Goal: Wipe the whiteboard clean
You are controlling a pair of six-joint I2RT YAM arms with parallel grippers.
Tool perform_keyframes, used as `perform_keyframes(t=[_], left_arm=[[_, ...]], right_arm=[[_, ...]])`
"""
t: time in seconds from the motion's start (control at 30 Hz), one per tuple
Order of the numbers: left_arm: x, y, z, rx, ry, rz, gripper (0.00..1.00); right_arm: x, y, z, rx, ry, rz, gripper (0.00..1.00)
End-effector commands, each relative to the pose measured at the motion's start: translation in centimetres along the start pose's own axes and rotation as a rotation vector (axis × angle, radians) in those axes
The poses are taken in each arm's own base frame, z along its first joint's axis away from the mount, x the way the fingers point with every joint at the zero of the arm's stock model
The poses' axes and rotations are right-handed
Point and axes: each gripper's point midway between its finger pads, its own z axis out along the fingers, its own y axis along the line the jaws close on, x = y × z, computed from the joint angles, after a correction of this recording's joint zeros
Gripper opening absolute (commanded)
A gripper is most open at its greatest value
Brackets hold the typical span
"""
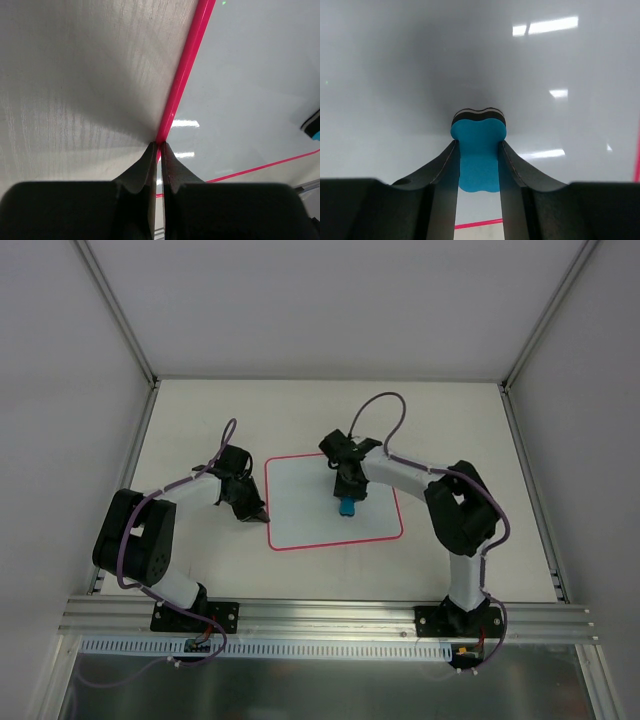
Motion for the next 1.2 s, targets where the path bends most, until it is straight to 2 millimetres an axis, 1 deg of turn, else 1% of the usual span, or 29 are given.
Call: perform_keyframes(t=[0.0, 0.03, 0.07, 0.13, 0.17, 0.27, 0.3, 0.37, 0.4, 0.43, 0.47, 0.5, 0.53, 0.6, 0.63, 0.67, 0.7, 0.77, 0.8, 0.83, 0.9, 0.97, 1.03, 1.13, 1.17], left_arm=[[0.9, 3.1, 0.4, -0.132, 0.025, -0.023, 0.00], [0.8, 3.1, 0.4, -0.133, 0.022, -0.022, 0.00], [0.8, 3.0, 0.3, -0.132, 0.021, -0.022, 0.00], [0.7, 3.1, 0.4, -0.136, 0.020, -0.021, 0.00], [0.6, 3.0, 0.4, -0.134, 0.019, -0.020, 0.00], [0.5, 3.0, 0.4, -0.136, 0.017, -0.020, 0.00], [0.6, 3.0, 0.4, -0.136, 0.020, -0.021, 0.00], [0.4, 2.9, 0.4, -0.134, 0.015, -0.021, 0.00], [0.4, 2.9, 0.4, -0.135, 0.016, -0.021, 0.00], [0.4, 2.9, 0.4, -0.134, 0.015, -0.018, 0.00], [0.3, 2.9, 0.4, -0.134, 0.013, -0.018, 0.00], [0.3, 2.8, 0.4, -0.132, 0.012, -0.019, 0.00], [0.3, 2.8, 0.4, -0.133, 0.012, -0.018, 0.00], [0.3, 2.8, 0.3, -0.132, 0.009, -0.018, 0.00], [0.3, 2.8, 0.3, -0.132, 0.009, -0.018, 0.00], [0.2, 2.8, 0.3, -0.133, 0.007, -0.015, 0.00], [0.1, 2.7, 0.2, -0.129, 0.004, -0.016, 0.00], [0.0, 2.5, 0.1, -0.124, 0.001, -0.012, 0.00], [-0.1, 2.5, 0.1, -0.124, -0.002, -0.011, 0.00], [-0.1, 2.5, 0.1, -0.124, -0.002, -0.010, 0.00], [-0.3, 2.2, 0.0, -0.118, -0.006, -0.007, 0.00], [-0.6, 1.9, -0.1, -0.111, -0.014, 0.000, 0.00], [-0.7, 1.8, -0.2, -0.108, -0.017, 0.002, 0.00], [-0.9, 1.5, -0.4, -0.100, -0.024, 0.010, 0.00], [-1.2, 1.4, -0.5, -0.095, -0.032, 0.014, 0.05]], right_arm=[[4.0, 4.6, 0.4, -0.078, 0.103, -0.122, 0.01], [4.3, 5.3, 0.4, -0.089, 0.110, -0.140, 0.00], [4.2, 5.9, 0.5, -0.099, 0.107, -0.152, 0.00], [4.2, 6.0, 0.6, -0.095, 0.105, -0.168, 0.00], [3.8, 5.6, 0.8, -0.079, 0.087, -0.166, 0.01], [2.3, 2.9, 1.2, -0.032, 0.074, -0.115, 0.00], [1.5, 0.8, 1.5, -0.002, 0.077, -0.072, 0.00], [0.4, -2.0, 1.7, 0.042, 0.067, -0.022, 0.00], [-0.9, -4.3, 2.2, 0.073, 0.064, 0.032, 0.00], [-1.0, -6.3, 2.0, 0.097, 0.065, 0.054, 0.00], [-1.4, -7.6, 2.0, 0.110, 0.064, 0.078, 0.00], [-2.4, -9.8, 2.2, 0.134, 0.064, 0.129, 0.00], [-2.7, -11.1, 1.7, 0.138, 0.055, 0.153, 0.00], [-3.9, -13.0, 1.0, 0.144, 0.028, 0.162, 0.00], [-4.8, -14.6, 0.7, 0.157, 0.015, 0.194, 0.00], [-5.7, -15.5, -0.3, 0.149, -0.013, 0.198, 0.00], [-6.6, -17.4, -0.5, 0.162, -0.025, 0.241, 0.00], [-7.5, -19.7, -1.1, 0.173, -0.043, 0.280, 0.00], [-7.6, -20.9, -1.1, 0.189, -0.038, 0.285, 0.01], [-8.0, -23.1, -1.0, 0.210, -0.035, 0.332, 0.01], [-7.4, -24.7, -0.3, 0.209, 0.006, 0.361, 0.02], [-7.0, -26.8, 0.2, 0.231, 0.031, 0.392, 0.02], [-6.4, -28.1, 1.1, 0.245, 0.064, 0.405, 0.04], [-5.6, -28.8, 2.1, 0.241, 0.105, 0.420, 0.09], [-5.5, -28.9, 2.3, 0.248, 0.110, 0.420, 0.11]])
